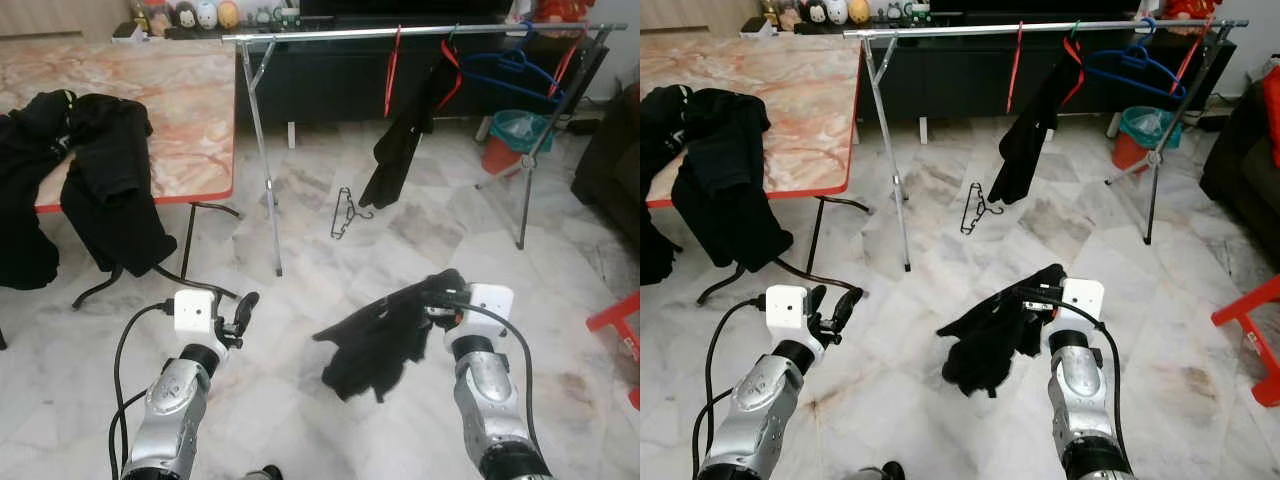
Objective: Hang hanger
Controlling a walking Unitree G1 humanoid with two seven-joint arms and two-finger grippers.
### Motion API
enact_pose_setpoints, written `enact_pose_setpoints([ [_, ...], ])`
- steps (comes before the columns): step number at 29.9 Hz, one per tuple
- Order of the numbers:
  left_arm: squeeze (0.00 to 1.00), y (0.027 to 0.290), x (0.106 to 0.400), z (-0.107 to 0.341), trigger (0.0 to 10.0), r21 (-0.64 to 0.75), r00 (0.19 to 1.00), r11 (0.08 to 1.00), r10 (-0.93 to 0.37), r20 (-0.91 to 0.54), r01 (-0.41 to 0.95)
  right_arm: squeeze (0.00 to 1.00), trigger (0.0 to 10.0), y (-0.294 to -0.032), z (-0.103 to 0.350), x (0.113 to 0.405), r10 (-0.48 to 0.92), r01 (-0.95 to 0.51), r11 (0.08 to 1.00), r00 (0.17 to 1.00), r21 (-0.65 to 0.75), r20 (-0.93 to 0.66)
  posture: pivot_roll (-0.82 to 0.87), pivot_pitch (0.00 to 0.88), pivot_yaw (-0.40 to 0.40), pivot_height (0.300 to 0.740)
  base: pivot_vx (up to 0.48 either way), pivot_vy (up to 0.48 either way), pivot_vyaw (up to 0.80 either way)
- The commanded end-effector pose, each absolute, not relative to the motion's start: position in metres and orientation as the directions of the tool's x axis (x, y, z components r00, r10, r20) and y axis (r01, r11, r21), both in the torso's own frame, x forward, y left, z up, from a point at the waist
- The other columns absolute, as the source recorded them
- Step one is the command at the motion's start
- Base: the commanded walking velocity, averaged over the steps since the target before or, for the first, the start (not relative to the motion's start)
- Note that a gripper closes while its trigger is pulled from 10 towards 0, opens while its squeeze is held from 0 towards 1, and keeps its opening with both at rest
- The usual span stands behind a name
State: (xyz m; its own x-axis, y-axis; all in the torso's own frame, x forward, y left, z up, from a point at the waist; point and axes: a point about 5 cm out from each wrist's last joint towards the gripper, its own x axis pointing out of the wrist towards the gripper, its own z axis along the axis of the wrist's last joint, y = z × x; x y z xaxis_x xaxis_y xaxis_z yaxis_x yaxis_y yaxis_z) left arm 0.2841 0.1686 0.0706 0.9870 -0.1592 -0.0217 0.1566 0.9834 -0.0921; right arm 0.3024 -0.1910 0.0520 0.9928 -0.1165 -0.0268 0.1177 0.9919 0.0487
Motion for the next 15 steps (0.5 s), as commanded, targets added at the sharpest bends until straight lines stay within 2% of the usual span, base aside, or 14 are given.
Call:
enact_pose_setpoints([
  [1,0.00,0.1705,0.2821,0.0659,10.0,-0.085,0.990,0.988,-0.135,-0.034,0.132,0.00,10.0,-0.1955,0.0573,0.3036,-0.144,0.144,0.988,0.990,0.058,-0.003,0.00,0.000,-0.005,0.740,0.000,0.000,0.00],
  [6,0.00,0.1713,0.2832,0.0683,10.0,-0.076,0.991,0.989,-0.131,-0.021,0.129,0.00,10.0,-0.1922,0.0586,0.3041,-0.130,0.130,0.990,0.992,0.052,-0.003,0.00,0.000,-0.007,0.740,0.000,0.000,0.00],
  [10,0.00,0.1716,0.2846,0.0685,10.0,-0.075,0.992,0.990,-0.121,-0.020,0.119,0.00,10.0,-0.1889,0.0610,0.3054,-0.118,0.117,0.991,0.993,0.059,0.010,0.00,0.007,-0.009,0.740,0.000,-0.270,0.00],
  [15,0.00,0.1709,0.2858,0.0689,10.0,-0.075,0.993,0.990,-0.118,-0.017,0.116,0.00,10.0,-0.1891,0.0619,0.3065,-0.126,0.125,0.990,0.992,0.058,0.007,-0.01,0.015,-0.009,0.740,0.144,-0.391,0.00],
])
